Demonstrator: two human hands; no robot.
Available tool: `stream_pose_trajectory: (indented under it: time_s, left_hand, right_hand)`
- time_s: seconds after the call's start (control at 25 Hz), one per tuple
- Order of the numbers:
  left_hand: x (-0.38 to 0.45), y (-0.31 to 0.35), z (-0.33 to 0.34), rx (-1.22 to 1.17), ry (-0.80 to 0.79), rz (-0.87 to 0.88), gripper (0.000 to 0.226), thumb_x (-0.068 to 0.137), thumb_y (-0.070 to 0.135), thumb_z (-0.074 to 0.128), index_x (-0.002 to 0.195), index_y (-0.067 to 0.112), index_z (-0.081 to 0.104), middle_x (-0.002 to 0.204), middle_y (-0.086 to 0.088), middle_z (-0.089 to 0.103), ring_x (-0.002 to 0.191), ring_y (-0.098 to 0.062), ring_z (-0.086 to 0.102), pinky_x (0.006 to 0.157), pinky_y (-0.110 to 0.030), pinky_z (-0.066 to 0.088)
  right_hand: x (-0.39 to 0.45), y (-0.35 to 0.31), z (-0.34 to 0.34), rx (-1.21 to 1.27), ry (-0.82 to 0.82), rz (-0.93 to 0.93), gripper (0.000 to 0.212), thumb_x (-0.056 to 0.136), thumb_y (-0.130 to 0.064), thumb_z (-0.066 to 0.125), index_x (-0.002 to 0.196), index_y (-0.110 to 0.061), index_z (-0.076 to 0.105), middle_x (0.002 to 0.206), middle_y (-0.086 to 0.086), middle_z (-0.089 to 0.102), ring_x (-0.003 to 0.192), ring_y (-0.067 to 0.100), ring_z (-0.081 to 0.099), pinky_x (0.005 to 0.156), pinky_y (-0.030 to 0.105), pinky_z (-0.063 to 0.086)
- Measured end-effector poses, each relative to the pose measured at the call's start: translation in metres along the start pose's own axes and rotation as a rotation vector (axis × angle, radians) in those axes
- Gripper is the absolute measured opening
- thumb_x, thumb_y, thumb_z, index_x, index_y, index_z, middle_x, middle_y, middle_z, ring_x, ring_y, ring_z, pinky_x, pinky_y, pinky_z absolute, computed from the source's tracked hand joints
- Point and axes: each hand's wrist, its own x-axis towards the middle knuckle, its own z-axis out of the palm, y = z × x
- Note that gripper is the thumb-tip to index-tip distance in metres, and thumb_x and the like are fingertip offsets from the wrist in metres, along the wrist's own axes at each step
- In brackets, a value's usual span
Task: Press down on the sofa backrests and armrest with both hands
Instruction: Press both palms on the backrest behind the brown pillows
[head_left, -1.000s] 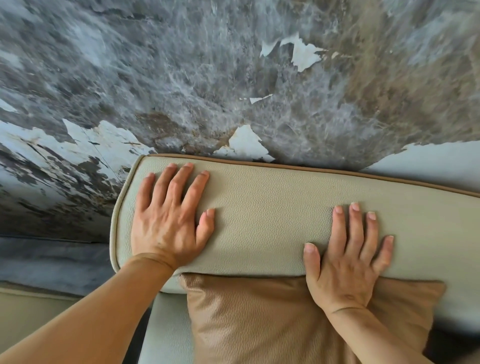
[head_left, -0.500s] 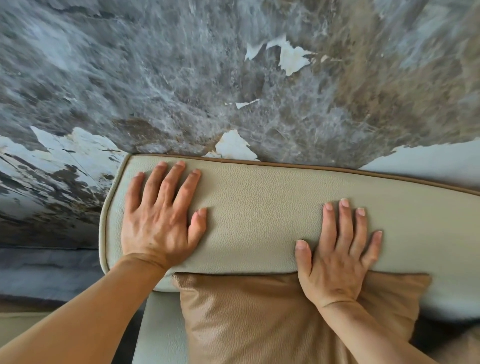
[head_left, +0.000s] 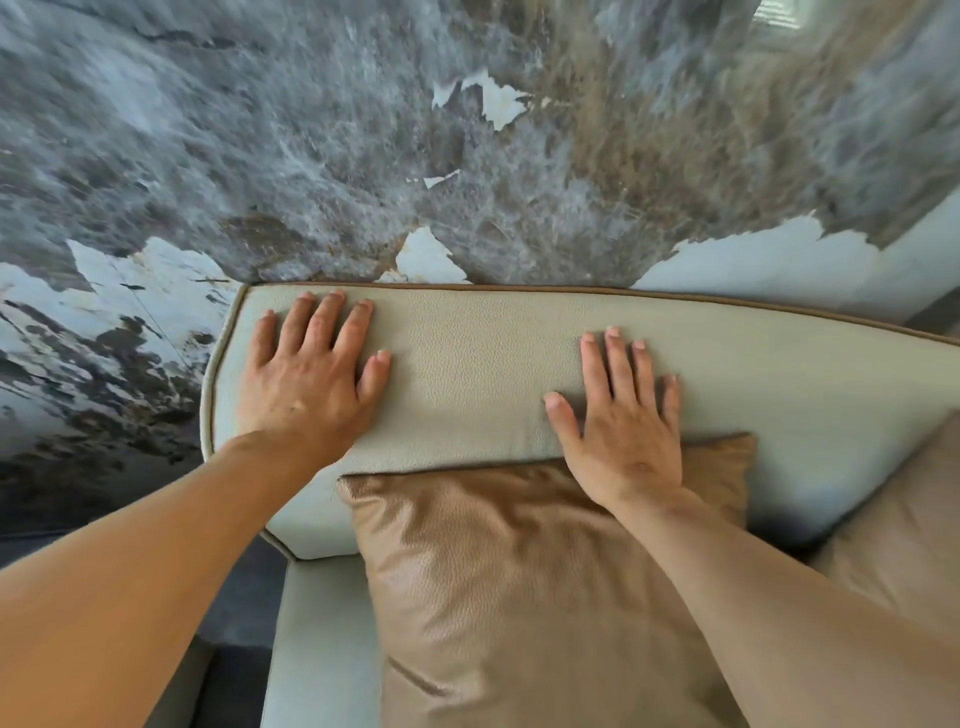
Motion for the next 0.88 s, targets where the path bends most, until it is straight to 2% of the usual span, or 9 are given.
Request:
stream_pose_trajectory:
  time_s: [0.2,0.48,0.64,0.88]
  left_hand:
    - [-0.052,-0.001,-0.042,-0.051,-0.186,-0.073,0.079,0.084,0.065,-0.005,0.152,0.028,0.012,0.163,0.001,0.009,0.149,-0.023,0.001,0.120,-0.046,0.002]
    - [-0.129,0.005,-0.148,0.032,-0.198,-0.077,0.079,0.082,0.064,-0.013,0.153,0.031,0.001,0.164,0.001,-0.001,0.149,-0.023,-0.007,0.119,-0.047,-0.005]
    - [-0.162,-0.006,-0.220,0.023,-0.229,-0.088,0.079,0.081,0.066,-0.014,0.152,0.032,-0.007,0.163,0.002,-0.007,0.148,-0.022,-0.014,0.117,-0.048,-0.013]
    - [-0.188,-0.047,-0.326,-0.040,-0.279,-0.065,0.078,0.086,0.069,-0.002,0.153,0.027,-0.008,0.163,0.002,-0.011,0.147,-0.021,-0.019,0.117,-0.049,-0.014]
  right_hand:
    - [-0.042,-0.015,-0.056,0.060,-0.079,0.006,0.072,0.089,-0.064,0.000,0.151,-0.030,-0.009,0.161,-0.006,-0.012,0.146,0.016,-0.013,0.115,0.049,-0.012]
    - [-0.097,-0.053,-0.158,0.069,-0.144,-0.019,0.069,0.092,-0.061,0.004,0.151,-0.028,-0.009,0.161,-0.004,-0.013,0.146,0.018,-0.014,0.115,0.050,-0.012]
    - [-0.138,-0.087,-0.222,0.041,-0.263,-0.017,0.070,0.092,-0.063,0.001,0.150,-0.027,-0.014,0.160,-0.004,-0.018,0.145,0.018,-0.018,0.115,0.049,-0.015]
    - [-0.187,-0.126,-0.326,0.027,-0.368,0.038,0.076,0.089,-0.066,-0.002,0.150,-0.022,-0.014,0.159,-0.003,-0.019,0.145,0.017,-0.018,0.115,0.044,-0.015]
